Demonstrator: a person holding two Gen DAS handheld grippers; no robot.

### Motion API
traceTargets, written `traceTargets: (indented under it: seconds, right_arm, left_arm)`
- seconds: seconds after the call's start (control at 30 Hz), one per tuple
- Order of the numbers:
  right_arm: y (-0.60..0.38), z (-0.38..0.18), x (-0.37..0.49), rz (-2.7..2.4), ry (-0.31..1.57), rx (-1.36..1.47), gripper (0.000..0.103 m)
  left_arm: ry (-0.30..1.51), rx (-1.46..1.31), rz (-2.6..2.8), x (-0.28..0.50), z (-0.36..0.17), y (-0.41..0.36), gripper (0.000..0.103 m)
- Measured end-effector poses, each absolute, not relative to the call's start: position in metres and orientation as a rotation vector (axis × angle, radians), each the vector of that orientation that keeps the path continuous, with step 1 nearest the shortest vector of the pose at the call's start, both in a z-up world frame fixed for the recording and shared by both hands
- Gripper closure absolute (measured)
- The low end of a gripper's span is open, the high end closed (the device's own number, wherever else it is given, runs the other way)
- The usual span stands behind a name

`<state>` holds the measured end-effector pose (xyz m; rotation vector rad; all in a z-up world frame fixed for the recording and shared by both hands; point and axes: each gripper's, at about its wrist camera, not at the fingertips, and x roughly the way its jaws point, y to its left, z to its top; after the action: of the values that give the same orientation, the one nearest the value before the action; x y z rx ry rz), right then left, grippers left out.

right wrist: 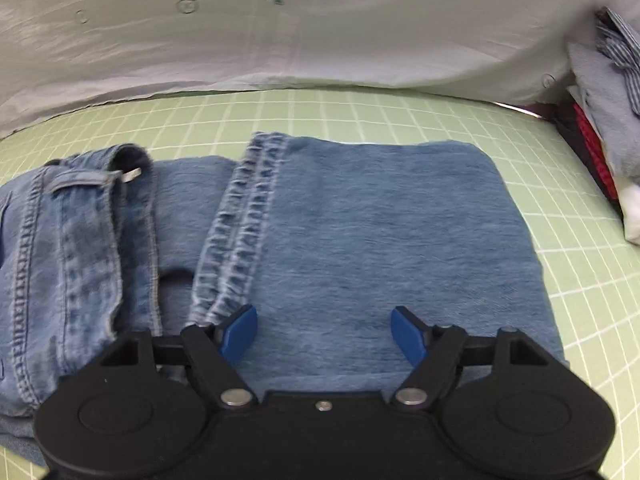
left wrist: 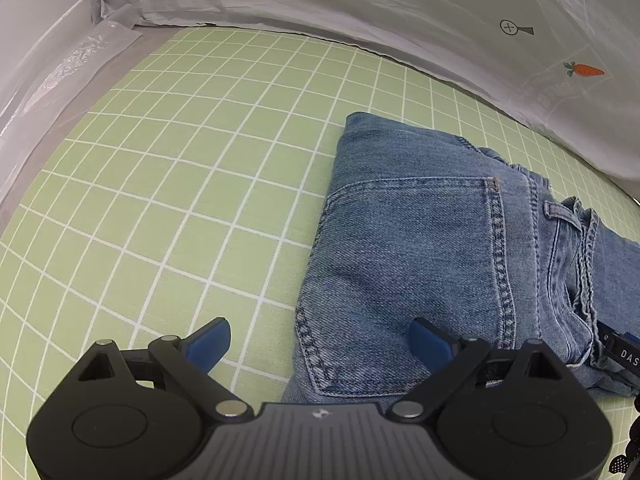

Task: Fold clothes

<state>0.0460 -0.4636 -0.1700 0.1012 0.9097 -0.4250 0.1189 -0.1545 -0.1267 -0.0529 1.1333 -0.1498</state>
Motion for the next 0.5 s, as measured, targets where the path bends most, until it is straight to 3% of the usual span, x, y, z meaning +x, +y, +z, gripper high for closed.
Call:
traceTargets:
  seconds: [0.2,0.5]
  right_arm:
    - [-0.452,-0.149,0.055,-0.420,0.815,0.116,0.029]
    - [-0.428,-0.176,0.081,-0.337,0.913,0.059,0.032]
  left_arm:
    - [1.134,-0.057,-0.152,0.118,-0.126,-0.151,0.007]
    - [1.130,-0.045,-0.160,0.118,-0.126,-0.153,0.007]
